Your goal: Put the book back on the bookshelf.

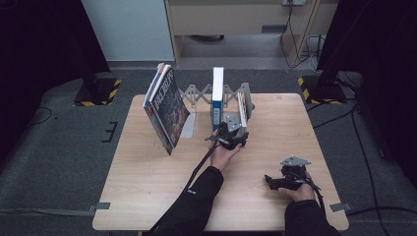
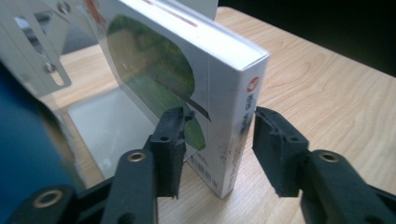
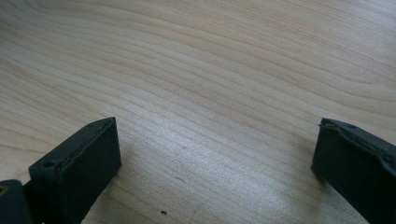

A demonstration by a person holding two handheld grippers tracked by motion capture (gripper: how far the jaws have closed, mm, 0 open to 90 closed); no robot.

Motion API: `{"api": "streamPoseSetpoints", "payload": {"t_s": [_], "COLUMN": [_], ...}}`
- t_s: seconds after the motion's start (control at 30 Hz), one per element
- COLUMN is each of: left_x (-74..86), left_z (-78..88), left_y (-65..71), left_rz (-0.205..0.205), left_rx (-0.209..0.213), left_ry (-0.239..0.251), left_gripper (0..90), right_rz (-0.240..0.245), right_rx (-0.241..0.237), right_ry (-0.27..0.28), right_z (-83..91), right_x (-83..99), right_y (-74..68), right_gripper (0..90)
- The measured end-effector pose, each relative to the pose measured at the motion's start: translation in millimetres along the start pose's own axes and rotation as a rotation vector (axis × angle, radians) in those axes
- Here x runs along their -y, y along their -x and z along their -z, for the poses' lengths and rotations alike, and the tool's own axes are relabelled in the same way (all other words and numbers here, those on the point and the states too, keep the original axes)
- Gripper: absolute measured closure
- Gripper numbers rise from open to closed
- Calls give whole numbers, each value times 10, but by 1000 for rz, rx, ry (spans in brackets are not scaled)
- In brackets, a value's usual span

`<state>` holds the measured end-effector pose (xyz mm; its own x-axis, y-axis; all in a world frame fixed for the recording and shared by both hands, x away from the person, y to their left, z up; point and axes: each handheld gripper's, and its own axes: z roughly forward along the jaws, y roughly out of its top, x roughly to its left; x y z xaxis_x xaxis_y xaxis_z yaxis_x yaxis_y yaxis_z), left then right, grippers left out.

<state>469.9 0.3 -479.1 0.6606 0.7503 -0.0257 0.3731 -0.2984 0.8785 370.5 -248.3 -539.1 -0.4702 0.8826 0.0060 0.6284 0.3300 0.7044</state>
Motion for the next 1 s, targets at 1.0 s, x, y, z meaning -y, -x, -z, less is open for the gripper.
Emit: {"api": "streamPoseSetpoints", "payload": {"t_s": [1.0], "left_x": [970], "left_z": [1595], "left_y": [-614], "left_rz": [81], "left_rx": [35], "left_ry": [-162], "left_gripper": [245], "right_rz": [-12], "right_rx": [10], "right_ry": [-1], "right_z": [-1], "right_x": [0], "right_y": [-12], "right_gripper": [3]}}
